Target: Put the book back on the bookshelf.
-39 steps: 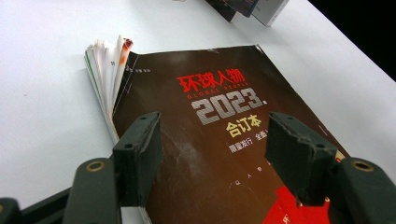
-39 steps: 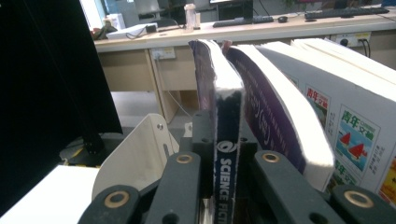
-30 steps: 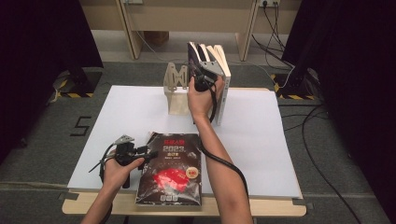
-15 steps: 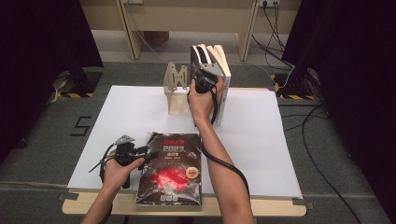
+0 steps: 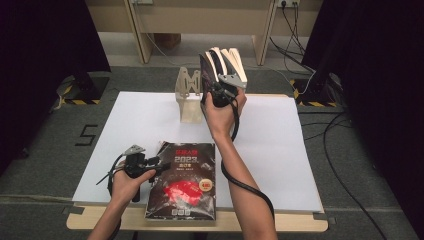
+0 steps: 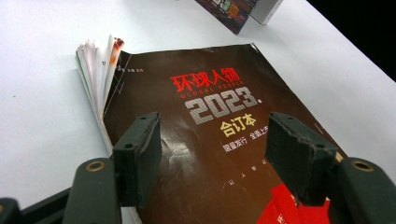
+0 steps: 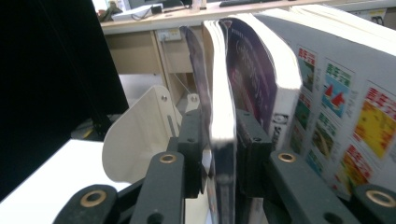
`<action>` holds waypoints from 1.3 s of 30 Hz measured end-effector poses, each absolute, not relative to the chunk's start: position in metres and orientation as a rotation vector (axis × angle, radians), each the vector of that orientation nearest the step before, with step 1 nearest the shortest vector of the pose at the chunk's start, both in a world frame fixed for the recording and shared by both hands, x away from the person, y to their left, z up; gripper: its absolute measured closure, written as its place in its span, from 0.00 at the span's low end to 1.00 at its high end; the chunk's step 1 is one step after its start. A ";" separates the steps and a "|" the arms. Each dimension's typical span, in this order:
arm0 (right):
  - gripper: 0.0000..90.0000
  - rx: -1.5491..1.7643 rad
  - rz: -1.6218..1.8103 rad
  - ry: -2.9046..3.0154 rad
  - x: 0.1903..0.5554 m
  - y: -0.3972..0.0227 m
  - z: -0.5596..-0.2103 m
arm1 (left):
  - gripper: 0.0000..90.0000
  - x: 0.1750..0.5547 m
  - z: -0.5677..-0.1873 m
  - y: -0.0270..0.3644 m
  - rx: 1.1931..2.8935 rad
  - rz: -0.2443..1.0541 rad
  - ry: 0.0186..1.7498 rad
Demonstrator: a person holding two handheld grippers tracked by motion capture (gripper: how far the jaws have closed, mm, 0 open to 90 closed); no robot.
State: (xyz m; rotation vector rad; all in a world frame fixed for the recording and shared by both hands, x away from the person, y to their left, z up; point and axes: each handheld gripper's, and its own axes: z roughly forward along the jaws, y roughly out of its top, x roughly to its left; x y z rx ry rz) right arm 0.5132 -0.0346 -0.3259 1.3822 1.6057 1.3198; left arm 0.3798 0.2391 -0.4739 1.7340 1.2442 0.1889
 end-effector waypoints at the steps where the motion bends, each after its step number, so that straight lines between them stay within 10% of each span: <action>1: 0.85 1.377 1.302 1.619 0.512 -0.036 -0.326 | 0.40 0.380 -0.474 0.239 1.734 0.189 1.244; 39: 0.94 1.466 1.225 1.659 0.517 -0.041 -0.320 | 0.40 0.380 -0.474 0.237 1.744 0.179 1.236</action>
